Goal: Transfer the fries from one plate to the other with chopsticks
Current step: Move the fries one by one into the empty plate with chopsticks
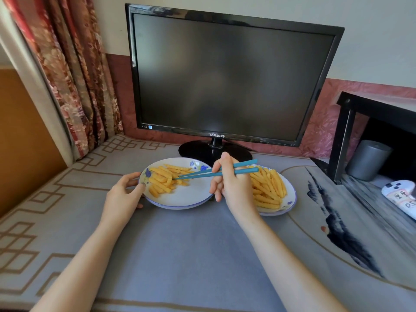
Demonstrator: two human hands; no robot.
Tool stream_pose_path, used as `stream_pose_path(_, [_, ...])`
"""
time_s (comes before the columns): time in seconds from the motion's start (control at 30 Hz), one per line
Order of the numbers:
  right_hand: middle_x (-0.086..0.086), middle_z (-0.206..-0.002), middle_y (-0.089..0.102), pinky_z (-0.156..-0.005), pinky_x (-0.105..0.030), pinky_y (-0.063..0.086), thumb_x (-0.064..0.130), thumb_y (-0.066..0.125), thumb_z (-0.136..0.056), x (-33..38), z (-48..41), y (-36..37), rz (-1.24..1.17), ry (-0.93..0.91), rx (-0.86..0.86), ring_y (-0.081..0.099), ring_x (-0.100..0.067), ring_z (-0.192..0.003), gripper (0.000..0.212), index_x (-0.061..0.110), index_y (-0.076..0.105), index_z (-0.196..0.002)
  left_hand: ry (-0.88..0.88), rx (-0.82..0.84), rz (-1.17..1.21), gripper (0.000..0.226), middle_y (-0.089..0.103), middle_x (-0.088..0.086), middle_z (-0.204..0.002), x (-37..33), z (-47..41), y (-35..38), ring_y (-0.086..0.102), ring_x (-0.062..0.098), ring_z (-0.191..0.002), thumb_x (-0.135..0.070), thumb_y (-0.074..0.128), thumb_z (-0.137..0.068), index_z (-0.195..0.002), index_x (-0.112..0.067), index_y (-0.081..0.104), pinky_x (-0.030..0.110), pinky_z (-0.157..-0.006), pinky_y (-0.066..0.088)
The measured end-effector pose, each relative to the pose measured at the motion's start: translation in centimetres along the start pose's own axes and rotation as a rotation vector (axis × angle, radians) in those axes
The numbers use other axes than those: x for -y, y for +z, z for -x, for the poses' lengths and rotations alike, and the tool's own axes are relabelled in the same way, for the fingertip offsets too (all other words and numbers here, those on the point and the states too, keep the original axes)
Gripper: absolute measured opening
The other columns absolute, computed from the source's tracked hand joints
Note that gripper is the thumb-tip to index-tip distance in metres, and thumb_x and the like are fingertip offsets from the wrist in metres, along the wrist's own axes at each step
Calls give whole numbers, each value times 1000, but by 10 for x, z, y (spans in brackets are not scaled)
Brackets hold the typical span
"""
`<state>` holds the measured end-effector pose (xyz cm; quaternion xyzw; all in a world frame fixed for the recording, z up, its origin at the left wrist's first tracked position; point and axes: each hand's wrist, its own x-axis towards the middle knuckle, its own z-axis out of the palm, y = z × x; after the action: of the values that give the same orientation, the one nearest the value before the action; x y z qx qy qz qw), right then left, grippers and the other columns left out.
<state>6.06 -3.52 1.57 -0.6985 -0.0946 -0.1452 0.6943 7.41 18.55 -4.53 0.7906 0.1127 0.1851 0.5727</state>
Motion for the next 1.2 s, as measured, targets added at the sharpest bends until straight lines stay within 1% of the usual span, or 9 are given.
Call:
stream_pose_path(0.17, [-15, -47, 52, -35, -21, 30, 34, 35, -103, -2, 3, 1, -25, -9, -73, 39, -17, -31, 43, 11, 52, -70, 5, 1, -5, 32, 65, 5, -111, -1, 0, 0, 58, 21, -55, -11, 52, -90, -121, -17, 59, 7, -42, 43])
stream_pose_path(0.33, [-10, -42, 52, -38, -25, 29, 34, 36, -103, 2, 5, -11, -36, -21, -156, 38, -20, -31, 44, 10, 50, -68, 4, 0, -10, 32, 65, 4, -111, -1, 0, 0, 58, 20, -56, -11, 52, -91, -121, -17, 59, 8, -41, 43])
stream_pose_path(0.43, [-13, -42, 49, -36, -22, 30, 32, 37, -102, 10, 6, -22, -59, -23, -216, 37, -21, -31, 44, 9, 48, -67, 7, -3, -14, 32, 65, 4, -111, -1, 0, 1, 58, 20, -56, -11, 52, -91, -121, -17, 59, 7, -41, 42])
stream_pose_path(0.57, [-18, -46, 51, -38, -19, 31, 35, 37, -101, 23, 6, -42, -18, -53, -295, 38, -23, -33, 44, 10, 49, -66, 16, -4, -9, 33, 64, 5, -111, -1, 0, 1, 58, 17, -61, -11, 52, -91, -123, -14, 58, 7, -40, 43])
stream_pose_path(0.7, [-10, -40, 51, -37, -18, 30, 34, 37, -101, 36, 13, -69, -2, -103, -373, 39, -23, -32, 44, 14, 49, -64, 20, -3, -4, 33, 64, 7, -112, 1, -1, 1, 59, 17, -64, -9, 52, -91, -123, -13, 58, 9, -41, 45])
stream_pose_path(0.9, [-5, -34, 47, -32, -14, 24, 27, 33, -103, 42, 35, -114, -29, -114, -519, 36, -14, -26, 40, 11, 44, -67, 22, -1, -19, 31, 64, 5, -109, 2, -2, 1, 59, 21, -58, -10, 53, -91, -121, -15, 59, 10, -43, 46])
stream_pose_path(1.07, [-9, -38, 49, -33, -21, 22, 27, 32, -101, 41, 49, -138, 19, -125, -571, 35, -15, -27, 39, 12, 43, -67, 21, -5, -24, 32, 64, 5, -108, 2, -3, 2, 59, 22, -58, -10, 52, -90, -121, -14, 59, 9, -43, 46])
stream_pose_path(1.13, [-10, -41, 48, -33, -20, 22, 26, 32, -102, 40, 52, -144, 20, -137, -586, 35, -16, -27, 39, 12, 43, -67, 24, -4, -24, 31, 64, 5, -108, 2, -2, 1, 59, 21, -59, -10, 53, -91, -121, -14, 59, 13, -46, 49])
stream_pose_path(1.2, [-9, -42, 49, -32, -17, 23, 26, 31, -102, 39, 54, -148, 25, -142, -600, 36, -16, -27, 40, 12, 42, -67, 21, -1, -27, 32, 64, 6, -109, 1, -2, 1, 60, 22, -60, -11, 53, -90, -121, -15, 59, 23, -54, 53])
